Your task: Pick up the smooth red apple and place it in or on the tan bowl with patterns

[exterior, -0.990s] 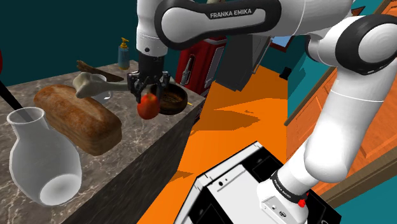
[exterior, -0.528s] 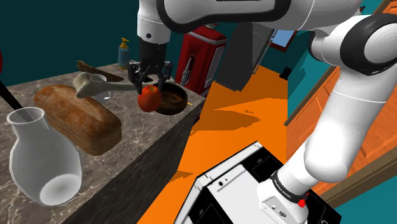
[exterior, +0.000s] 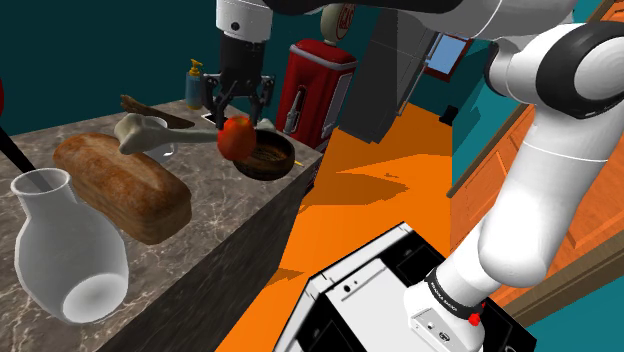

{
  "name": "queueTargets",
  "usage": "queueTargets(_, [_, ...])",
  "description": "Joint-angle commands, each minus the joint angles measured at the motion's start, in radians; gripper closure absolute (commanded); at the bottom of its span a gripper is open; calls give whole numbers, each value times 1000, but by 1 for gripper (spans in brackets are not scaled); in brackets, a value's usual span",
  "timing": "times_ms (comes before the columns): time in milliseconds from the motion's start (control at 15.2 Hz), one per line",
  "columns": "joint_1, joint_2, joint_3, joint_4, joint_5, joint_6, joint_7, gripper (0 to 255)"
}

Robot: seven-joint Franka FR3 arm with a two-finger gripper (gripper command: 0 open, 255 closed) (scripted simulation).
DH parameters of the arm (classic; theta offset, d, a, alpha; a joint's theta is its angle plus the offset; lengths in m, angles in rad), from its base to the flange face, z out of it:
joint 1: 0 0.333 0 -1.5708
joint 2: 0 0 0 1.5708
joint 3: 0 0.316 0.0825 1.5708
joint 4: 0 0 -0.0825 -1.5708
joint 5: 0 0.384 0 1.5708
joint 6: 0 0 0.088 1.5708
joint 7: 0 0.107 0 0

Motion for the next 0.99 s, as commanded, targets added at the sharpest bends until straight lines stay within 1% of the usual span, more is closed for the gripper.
queueTargets(0, [1, -2, 1, 26, 1, -28, -1, 255])
queueTargets(132, [3, -1, 2, 48, 1, -48, -1, 255])
queueTargets(528, [-77, 3, -41, 100, 4, -95, -129, 255])
queueTargets(924, [-141, 48, -83, 210, -12, -159, -247, 255])
